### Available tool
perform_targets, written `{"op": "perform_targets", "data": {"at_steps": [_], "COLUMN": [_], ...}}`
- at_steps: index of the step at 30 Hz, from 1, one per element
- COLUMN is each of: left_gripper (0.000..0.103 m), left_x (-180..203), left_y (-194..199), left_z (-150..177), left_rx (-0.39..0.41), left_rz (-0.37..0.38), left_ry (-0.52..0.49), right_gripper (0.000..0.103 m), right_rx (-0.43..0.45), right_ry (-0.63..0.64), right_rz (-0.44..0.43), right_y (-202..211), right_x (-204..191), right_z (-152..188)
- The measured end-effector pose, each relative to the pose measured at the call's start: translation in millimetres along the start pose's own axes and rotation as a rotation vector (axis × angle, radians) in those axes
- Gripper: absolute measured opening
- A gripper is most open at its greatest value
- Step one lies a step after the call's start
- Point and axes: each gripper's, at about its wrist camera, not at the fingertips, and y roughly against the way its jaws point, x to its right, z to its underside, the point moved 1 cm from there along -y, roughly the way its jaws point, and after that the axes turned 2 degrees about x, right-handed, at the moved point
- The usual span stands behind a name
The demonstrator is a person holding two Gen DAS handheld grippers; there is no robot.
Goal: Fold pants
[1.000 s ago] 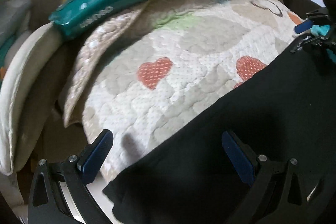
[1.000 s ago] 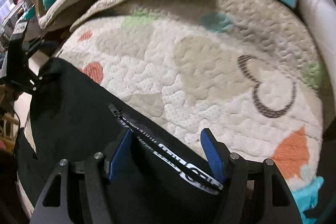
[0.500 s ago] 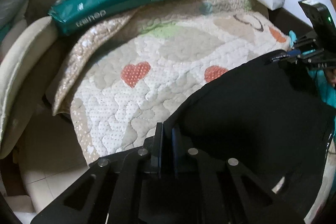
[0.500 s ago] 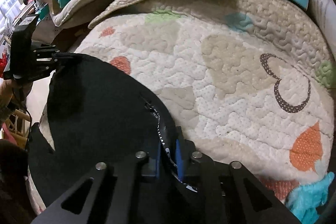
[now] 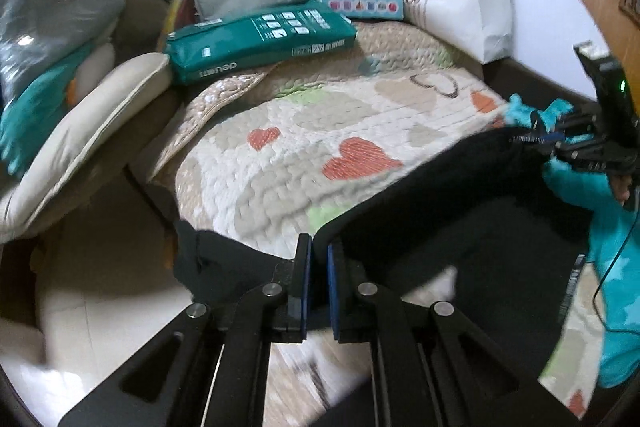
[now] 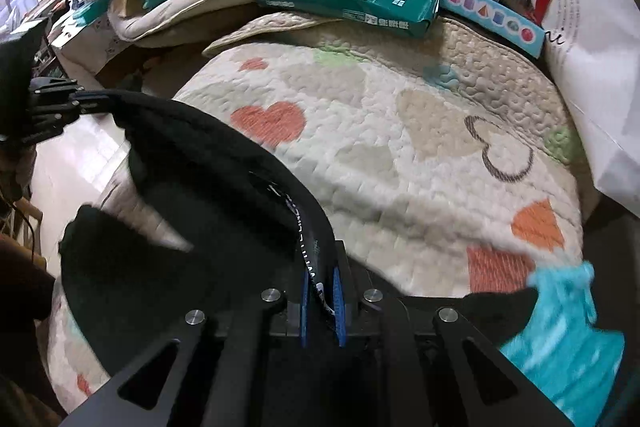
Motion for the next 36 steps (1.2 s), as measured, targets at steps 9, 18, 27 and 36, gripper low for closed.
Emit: {"op": "perform_targets", "data": {"at_steps": [9, 18, 27, 36], "left_gripper": [0.007, 0.007, 0.010, 0.049], "left_x": [48.7, 72.2, 74.1, -22.5], "left_y": [58.8, 75.7, 86.8, 141.9], "left_z": [101.0, 171.1, 196.8, 173.2], "left_rx": [-0.053, -0.146, -0.257, -0.042], "left_rz": [-0.017, -0.028, -0.053, -0.074], "left_ry": [0.116, 0.202, 0.209, 0.611], "right_gripper": [0.011, 0.010, 0.062, 0.067], "right_rx": [-0.100, -0.224, -0.366, -0.201], "right_ry": [0.064, 0.177, 0.328, 0.310], "right_rz": [-0.008, 0.034, 0.092, 0.061], "right_y": [16.4, 12.3, 2.9, 60.9], "right_x": [-59.8, -93.6, -118.2, -137.9], "right_z": [97.2, 161.6, 195.0, 160.9]}}
